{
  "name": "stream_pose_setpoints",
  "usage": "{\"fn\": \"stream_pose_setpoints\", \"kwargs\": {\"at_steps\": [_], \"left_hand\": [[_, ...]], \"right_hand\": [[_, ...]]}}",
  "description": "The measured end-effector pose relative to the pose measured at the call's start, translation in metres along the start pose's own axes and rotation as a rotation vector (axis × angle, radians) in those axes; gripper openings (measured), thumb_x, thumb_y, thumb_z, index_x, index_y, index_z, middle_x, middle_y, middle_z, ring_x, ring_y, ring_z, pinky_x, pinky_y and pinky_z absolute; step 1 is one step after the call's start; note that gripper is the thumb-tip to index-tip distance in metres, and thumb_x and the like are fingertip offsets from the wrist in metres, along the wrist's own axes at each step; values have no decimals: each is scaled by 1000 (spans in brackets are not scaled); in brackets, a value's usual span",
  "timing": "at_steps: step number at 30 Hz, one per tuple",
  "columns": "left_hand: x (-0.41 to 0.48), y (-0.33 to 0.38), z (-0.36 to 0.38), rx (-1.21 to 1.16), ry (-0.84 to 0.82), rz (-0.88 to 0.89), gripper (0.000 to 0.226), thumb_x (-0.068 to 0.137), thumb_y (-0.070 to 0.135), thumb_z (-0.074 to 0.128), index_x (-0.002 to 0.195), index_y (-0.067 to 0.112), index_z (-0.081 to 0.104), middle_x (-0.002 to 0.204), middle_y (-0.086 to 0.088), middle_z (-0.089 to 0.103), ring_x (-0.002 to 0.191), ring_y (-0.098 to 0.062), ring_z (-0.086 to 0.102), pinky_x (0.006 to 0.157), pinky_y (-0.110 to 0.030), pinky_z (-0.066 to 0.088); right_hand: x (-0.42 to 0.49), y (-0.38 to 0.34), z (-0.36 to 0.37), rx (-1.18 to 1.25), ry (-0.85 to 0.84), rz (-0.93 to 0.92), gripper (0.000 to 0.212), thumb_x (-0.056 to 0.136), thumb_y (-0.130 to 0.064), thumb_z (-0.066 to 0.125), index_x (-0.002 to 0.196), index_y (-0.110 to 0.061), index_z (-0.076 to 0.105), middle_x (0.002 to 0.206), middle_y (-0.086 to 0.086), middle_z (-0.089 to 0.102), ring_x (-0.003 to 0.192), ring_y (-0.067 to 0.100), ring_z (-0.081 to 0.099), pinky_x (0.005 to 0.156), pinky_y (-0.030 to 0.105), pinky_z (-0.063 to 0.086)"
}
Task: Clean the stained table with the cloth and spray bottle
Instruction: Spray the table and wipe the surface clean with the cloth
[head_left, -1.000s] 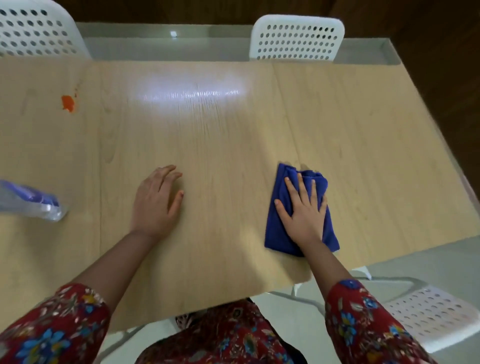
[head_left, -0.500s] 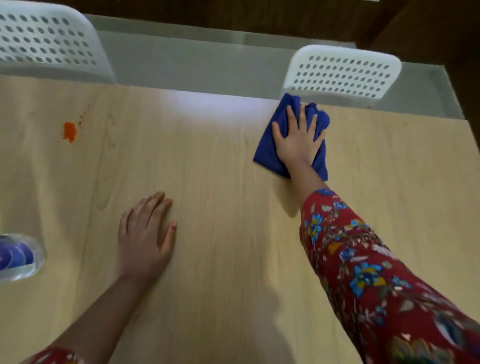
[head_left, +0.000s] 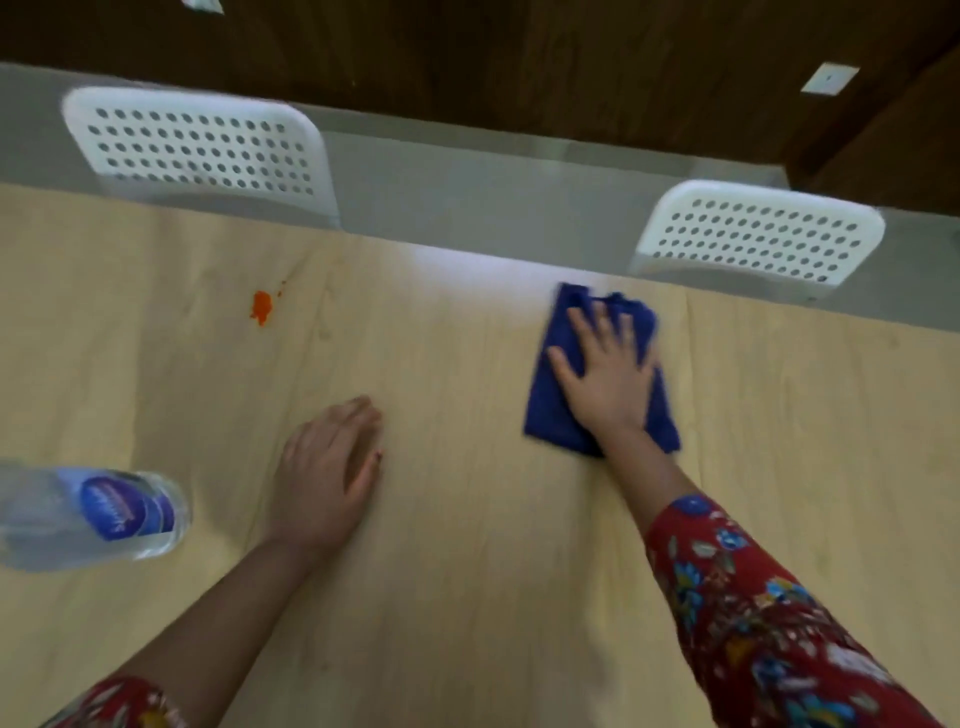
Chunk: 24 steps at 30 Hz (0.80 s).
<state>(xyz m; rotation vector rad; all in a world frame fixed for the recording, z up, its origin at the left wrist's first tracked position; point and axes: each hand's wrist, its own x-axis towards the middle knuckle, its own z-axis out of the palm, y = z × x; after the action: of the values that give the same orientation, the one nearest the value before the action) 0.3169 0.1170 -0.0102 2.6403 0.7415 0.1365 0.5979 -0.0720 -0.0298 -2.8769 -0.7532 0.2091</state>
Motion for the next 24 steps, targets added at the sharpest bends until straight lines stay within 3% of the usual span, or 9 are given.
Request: {"fn": "stream_pose_setpoints", "kwargs": {"at_steps": [3,6,8,11,13,14,16,19,24], "left_hand": [[11,-38,-12,31,59,-122,52,93,41,34,137,16,50,145,-3,47,133,-24,43,109,-42,33],[5,-49,-8,13,93,-166,53,94,41,35,140,19,46,146,-1,46,137,-23,39,111,-45,33],[4,-47,-4,-20,119,-172,52,93,41,36,138,20,49,145,0,48,137,-20,39,111,-42,32],[6,-50,-5,-26,145,-178,50,91,40,38,135,21,52,143,2,50,135,-19,41,110,-35,28],[6,-51,-4,-30,141,-179,49,91,39,39,134,21,53,143,4,50,134,-18,42,110,-32,25],[6,-53,-5,-33,147,-184,49,91,39,39,134,22,53,143,5,49,134,-17,41,110,-31,25],[7,-52,-4,-39,148,-186,49,91,40,39,135,23,52,143,6,49,135,-15,39,111,-32,26],[7,-54,-3,-63,175,-168,48,92,40,38,134,23,53,142,7,49,135,-14,40,111,-33,28],[5,-53,-4,-150,228,-158,52,93,34,36,138,14,50,143,-1,49,132,-18,45,109,-38,36]], "right_hand": [[37,2,-8,3,-8,195,66,93,-67,19,153,-42,8,163,-10,-1,150,23,-6,115,61,-2],[59,-41,-1,5,-2,131,65,94,-64,20,153,-40,6,163,-7,-1,149,27,-7,114,63,-2],[55,-84,8,-6,-20,-35,63,95,-61,24,153,-41,8,163,-9,-1,150,27,-6,115,63,-2],[12,-141,26,-29,-82,-551,62,95,-62,25,152,-42,14,162,-12,4,150,22,-5,115,61,0],[6,-139,30,-74,-175,-887,58,96,-63,23,151,-45,14,161,-16,6,150,16,-5,118,55,-4],[22,-135,30,-66,-161,-929,57,96,-62,23,150,-46,17,160,-17,10,150,14,-1,118,54,0],[65,-131,30,-35,-40,-696,56,95,-60,22,149,-43,26,160,-14,19,150,16,9,115,59,14],[110,-159,21,8,-39,-277,56,97,-56,23,151,-39,24,161,-9,16,150,20,5,117,58,0],[22,-219,35,35,-71,-477,62,96,-57,27,153,-35,18,163,-7,7,150,20,-4,117,54,-8]]}}
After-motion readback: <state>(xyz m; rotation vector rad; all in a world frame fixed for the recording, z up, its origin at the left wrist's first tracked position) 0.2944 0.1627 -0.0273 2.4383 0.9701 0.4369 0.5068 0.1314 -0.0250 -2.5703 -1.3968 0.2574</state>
